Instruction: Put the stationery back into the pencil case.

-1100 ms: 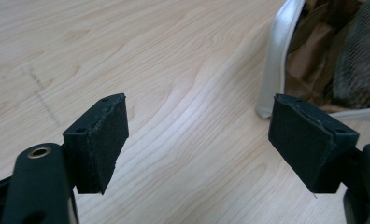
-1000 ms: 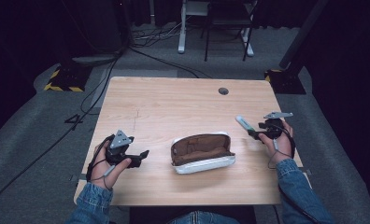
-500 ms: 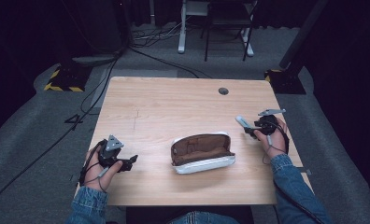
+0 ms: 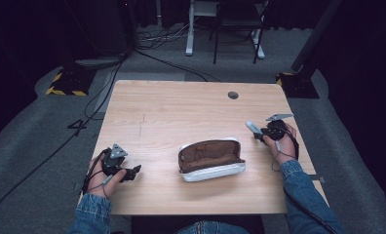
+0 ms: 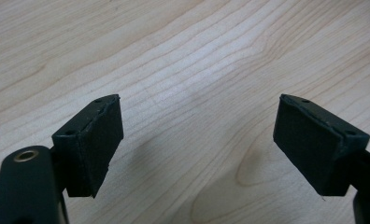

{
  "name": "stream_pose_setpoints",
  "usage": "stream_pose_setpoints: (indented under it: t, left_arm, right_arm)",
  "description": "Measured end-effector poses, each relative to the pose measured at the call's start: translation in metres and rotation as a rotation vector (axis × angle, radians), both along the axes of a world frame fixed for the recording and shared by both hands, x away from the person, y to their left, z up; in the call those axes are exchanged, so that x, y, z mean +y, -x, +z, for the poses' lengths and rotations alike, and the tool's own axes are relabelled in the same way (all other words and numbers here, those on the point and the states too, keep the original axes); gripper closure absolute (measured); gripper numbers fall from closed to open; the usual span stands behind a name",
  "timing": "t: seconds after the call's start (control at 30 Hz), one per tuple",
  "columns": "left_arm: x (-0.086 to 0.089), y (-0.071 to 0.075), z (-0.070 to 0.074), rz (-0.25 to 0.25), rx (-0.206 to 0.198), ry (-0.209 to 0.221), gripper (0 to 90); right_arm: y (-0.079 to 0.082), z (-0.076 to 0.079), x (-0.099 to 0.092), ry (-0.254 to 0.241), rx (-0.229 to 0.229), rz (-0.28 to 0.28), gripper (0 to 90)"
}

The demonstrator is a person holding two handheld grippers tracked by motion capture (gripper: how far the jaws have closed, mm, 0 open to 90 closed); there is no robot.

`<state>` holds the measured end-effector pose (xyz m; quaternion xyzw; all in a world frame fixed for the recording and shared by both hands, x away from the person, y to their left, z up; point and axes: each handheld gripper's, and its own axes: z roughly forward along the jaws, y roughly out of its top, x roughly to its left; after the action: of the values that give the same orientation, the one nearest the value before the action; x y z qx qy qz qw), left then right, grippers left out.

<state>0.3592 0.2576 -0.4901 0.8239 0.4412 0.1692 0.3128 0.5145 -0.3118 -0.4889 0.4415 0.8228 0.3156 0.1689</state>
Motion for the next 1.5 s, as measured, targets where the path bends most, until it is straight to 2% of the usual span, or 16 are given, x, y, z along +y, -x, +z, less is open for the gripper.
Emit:
stream_pose_setpoints:
  t: [0.03, 0.07, 0.27, 0.37, 0.53, 0.77, 1.0, 1.3, 1.5]
  left_arm:
    - [0.001, -0.001, -0.002, 0.003, 0.004, -0.004, 16.4]
    - [0.002, -0.002, -0.003, 0.004, 0.010, -0.006, 16.4]
    - [0.001, -0.004, -0.008, 0.009, 0.018, -0.010, 16.3]
    - [0.002, -0.006, -0.009, 0.013, 0.026, 0.012, 16.2]
    - [0.003, -0.008, -0.011, 0.015, 0.010, 0.024, 15.3]
    - [0.002, -0.009, -0.014, 0.017, -0.004, 0.032, 13.5]
    - [0.001, -0.010, -0.015, 0.023, -0.011, 0.036, 11.5]
    - [0.001, -0.011, -0.015, 0.020, -0.012, 0.035, 11.1]
    - [0.001, -0.011, -0.014, 0.020, -0.011, 0.033, 10.9]
  right_arm:
    - [0.001, 0.001, 0.000, 0.001, 0.006, 0.003, 64.1]
    - [0.001, 0.001, 0.000, 0.001, 0.008, 0.003, 66.2]
    - [0.001, 0.003, 0.001, 0.007, 0.031, -0.008, 67.2]
    - [0.002, 0.004, 0.002, 0.008, 0.037, -0.014, 67.2]
    - [0.002, 0.004, 0.001, -0.008, 0.047, -0.029, 67.3]
    - [0.003, 0.004, 0.000, -0.009, 0.037, -0.042, 67.3]
    - [0.006, 0.012, 0.000, -0.001, 0.015, -0.036, 67.4]
    - [0.014, 0.030, -0.001, -0.017, -0.017, -0.026, 67.3]
    - [0.019, 0.044, 0.002, -0.016, -0.039, 0.000, 67.3]
